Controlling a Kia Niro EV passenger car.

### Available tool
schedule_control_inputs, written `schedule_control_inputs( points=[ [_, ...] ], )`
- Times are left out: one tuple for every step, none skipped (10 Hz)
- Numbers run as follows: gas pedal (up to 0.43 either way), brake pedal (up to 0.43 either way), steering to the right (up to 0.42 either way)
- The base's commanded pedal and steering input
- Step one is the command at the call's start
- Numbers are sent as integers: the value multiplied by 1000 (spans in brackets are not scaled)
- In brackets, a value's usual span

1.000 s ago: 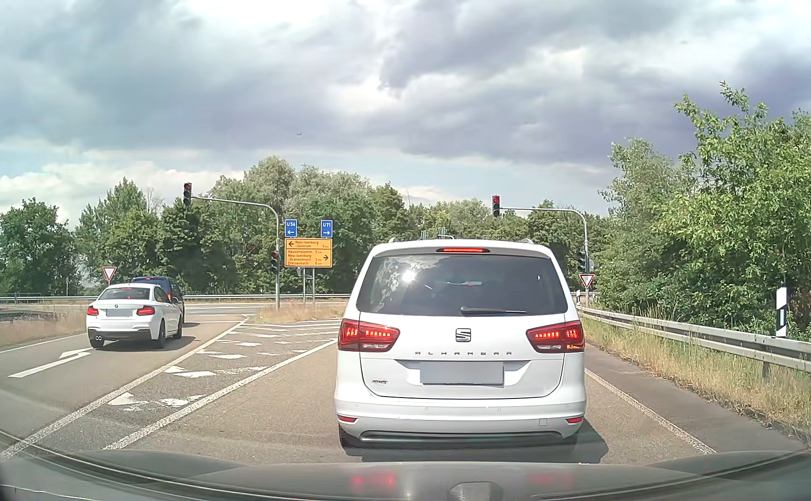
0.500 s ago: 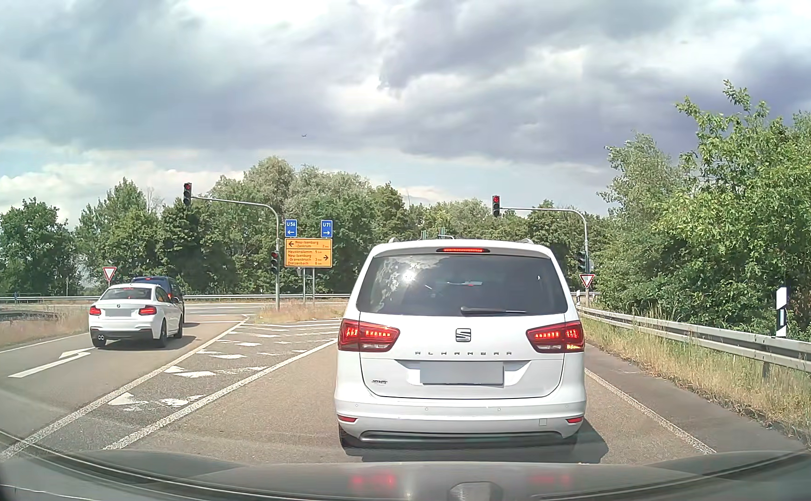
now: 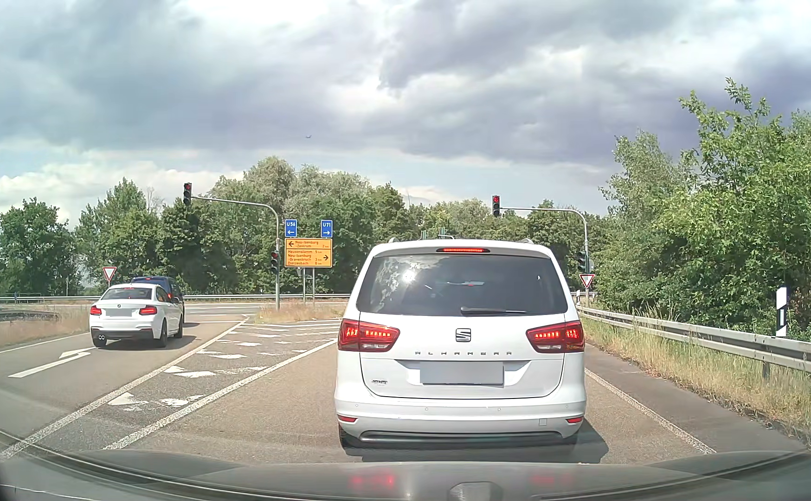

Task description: Follow the waypoints while adhering to traffic rules and regulations

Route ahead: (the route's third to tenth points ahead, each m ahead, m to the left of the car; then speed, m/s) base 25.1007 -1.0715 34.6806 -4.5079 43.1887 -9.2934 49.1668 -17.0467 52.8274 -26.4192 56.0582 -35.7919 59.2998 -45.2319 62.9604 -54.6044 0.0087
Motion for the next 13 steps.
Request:
schedule_control_inputs(
  points=[
    [0,305,10],
    [0,305,10],
    [0,305,10],
    [0,305,10],
    [0,305,10],
    [0,305,10],
    [0,305,10],
    [0,305,10],
    [0,305,10],
    [0,305,10],
    [0,305,10],
    [0,305,10],
    [0,305,10]
  ],
)
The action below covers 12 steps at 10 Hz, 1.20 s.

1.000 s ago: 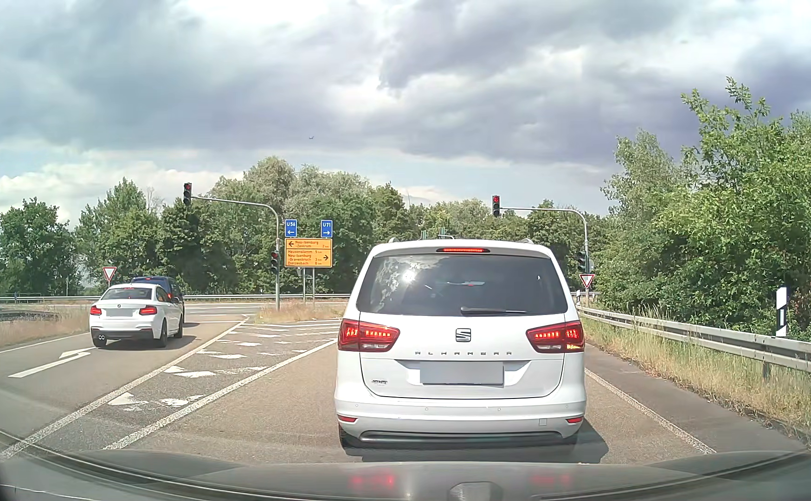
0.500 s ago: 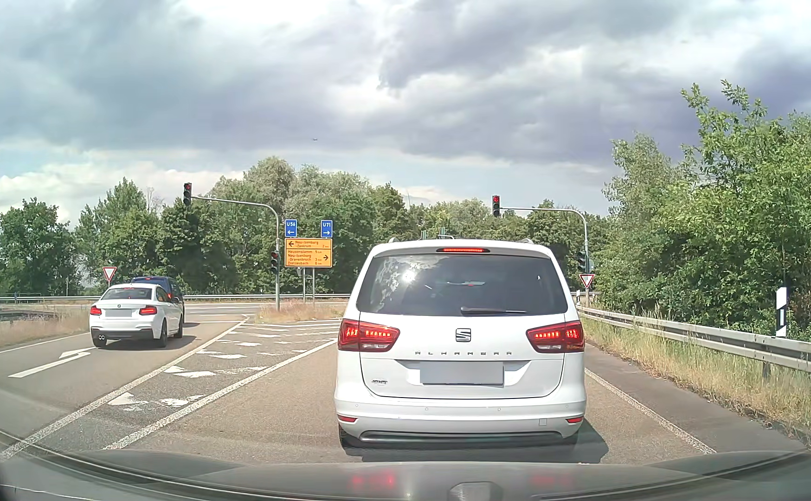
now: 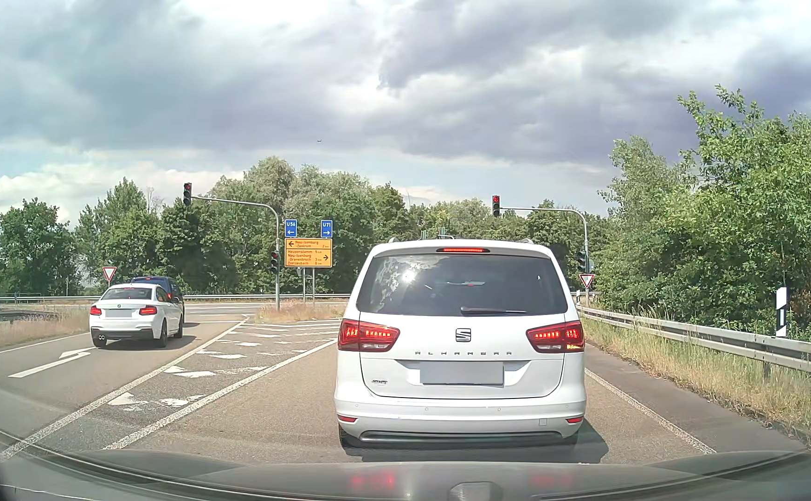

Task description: Follow the waypoints while adhering to traffic rules and regulations

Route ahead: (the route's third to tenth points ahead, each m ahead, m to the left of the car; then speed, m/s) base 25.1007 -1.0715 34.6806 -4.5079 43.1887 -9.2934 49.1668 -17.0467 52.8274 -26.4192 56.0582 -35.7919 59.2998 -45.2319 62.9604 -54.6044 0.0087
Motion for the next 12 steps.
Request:
schedule_control_inputs(
  points=[
    [0,305,10],
    [0,305,10],
    [0,305,10],
    [0,305,10],
    [0,305,10],
    [0,305,10],
    [0,305,10],
    [0,305,10],
    [0,305,10],
    [0,305,10],
    [0,305,10],
    [0,305,10]
  ],
)
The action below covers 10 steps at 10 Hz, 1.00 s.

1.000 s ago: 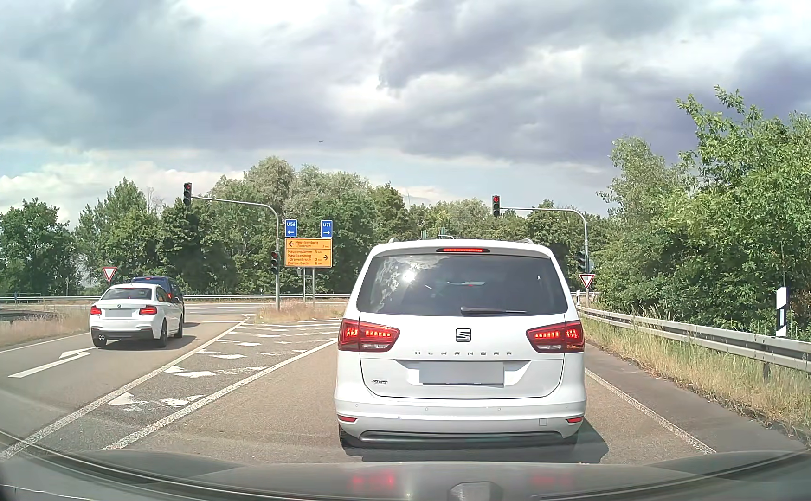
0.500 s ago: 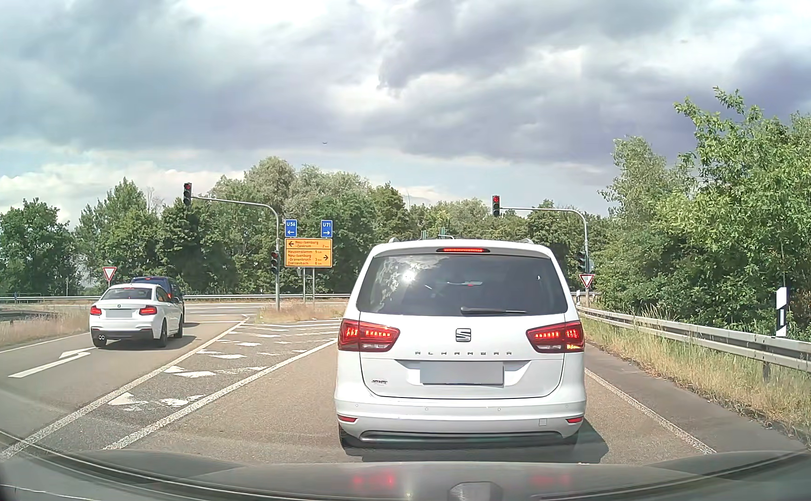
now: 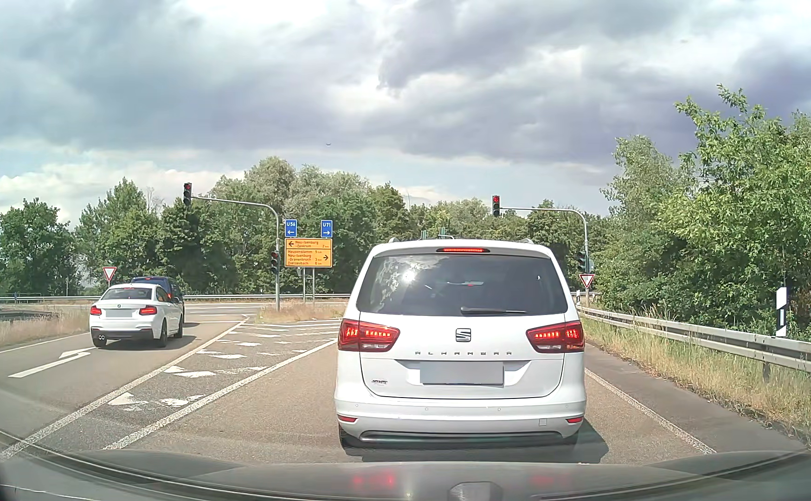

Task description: Follow the waypoints while adhering to traffic rules and regulations

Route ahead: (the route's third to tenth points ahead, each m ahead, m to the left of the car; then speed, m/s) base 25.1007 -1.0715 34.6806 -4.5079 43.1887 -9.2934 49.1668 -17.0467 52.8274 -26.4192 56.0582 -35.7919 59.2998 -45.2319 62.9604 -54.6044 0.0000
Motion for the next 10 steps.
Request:
schedule_control_inputs(
  points=[
    [0,305,10],
    [0,305,10],
    [0,311,10],
    [0,305,10],
    [0,299,10],
    [0,305,10],
    [0,305,10],
    [0,299,10],
    [0,305,10],
    [0,305,10]
  ],
)
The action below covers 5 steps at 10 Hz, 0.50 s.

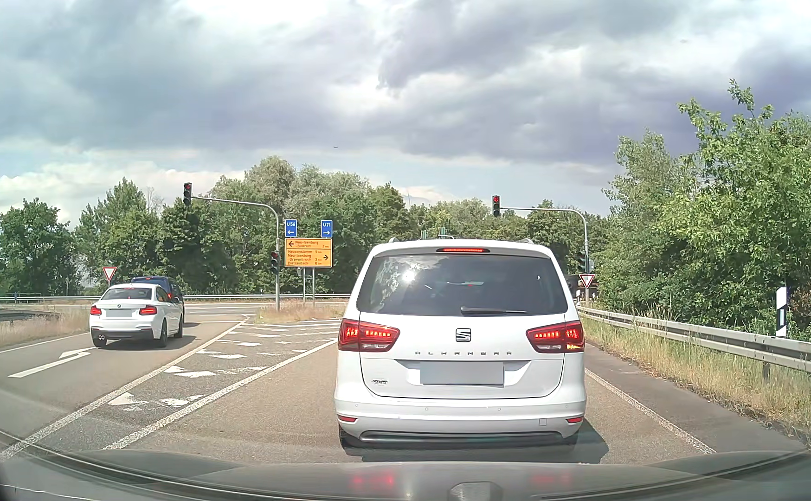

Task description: Follow the waypoints while adhering to traffic rules and regulations

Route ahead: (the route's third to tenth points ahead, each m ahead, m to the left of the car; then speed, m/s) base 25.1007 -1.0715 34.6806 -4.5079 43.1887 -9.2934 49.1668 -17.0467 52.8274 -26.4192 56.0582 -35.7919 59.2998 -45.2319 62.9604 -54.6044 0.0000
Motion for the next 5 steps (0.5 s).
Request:
schedule_control_inputs(
  points=[
    [0,305,10],
    [0,305,10],
    [0,305,10],
    [0,305,10],
    [0,311,10]
  ],
)
